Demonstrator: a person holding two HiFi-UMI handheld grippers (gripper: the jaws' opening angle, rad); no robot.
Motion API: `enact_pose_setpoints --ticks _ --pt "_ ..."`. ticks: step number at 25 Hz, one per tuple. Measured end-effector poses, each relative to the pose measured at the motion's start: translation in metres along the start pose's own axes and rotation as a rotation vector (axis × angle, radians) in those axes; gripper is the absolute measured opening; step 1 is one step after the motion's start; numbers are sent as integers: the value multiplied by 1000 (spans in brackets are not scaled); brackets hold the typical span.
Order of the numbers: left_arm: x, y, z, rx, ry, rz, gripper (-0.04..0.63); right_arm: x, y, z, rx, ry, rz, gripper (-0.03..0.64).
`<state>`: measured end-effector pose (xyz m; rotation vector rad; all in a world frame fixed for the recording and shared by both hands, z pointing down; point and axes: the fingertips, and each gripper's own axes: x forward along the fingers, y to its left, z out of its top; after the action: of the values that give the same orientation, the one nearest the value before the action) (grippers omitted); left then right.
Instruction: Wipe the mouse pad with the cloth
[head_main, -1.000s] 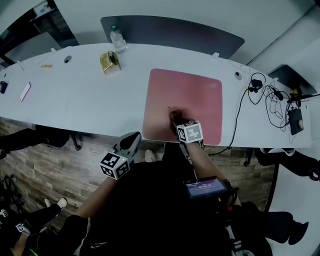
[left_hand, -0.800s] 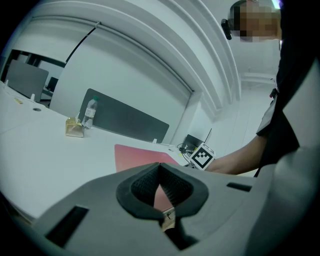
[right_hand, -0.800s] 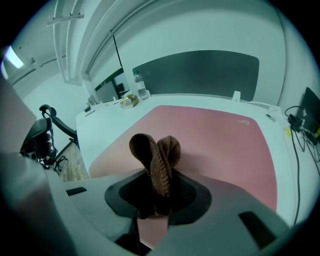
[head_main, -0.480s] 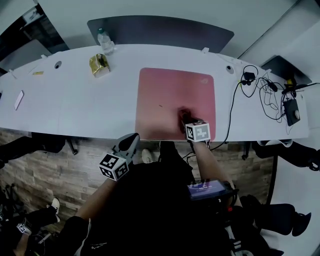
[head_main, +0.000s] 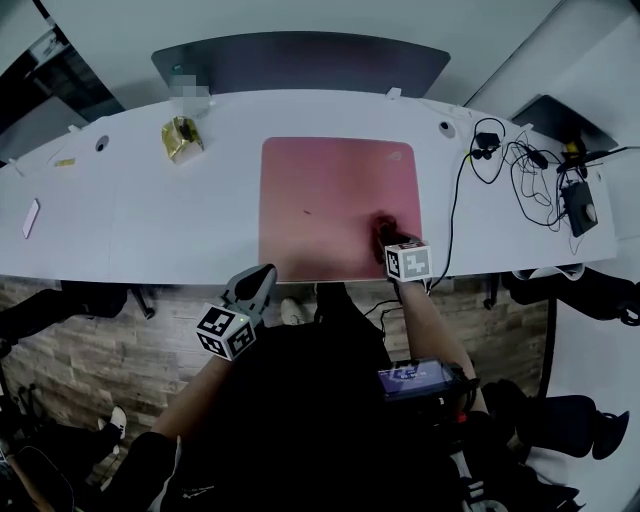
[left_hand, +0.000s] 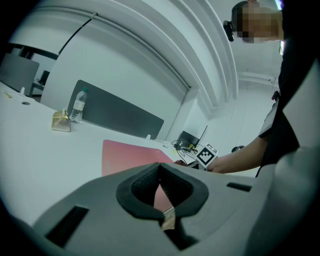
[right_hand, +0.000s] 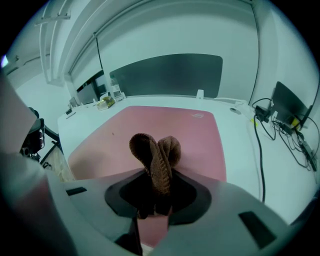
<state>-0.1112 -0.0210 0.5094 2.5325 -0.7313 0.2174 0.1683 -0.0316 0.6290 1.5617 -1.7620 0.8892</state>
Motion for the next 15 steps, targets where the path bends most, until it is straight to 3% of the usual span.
enact_pose_setpoints --ticks 15 --pt "37 -7 5 13 47 -58 8 -31 -94 -28 51 25 -158 118"
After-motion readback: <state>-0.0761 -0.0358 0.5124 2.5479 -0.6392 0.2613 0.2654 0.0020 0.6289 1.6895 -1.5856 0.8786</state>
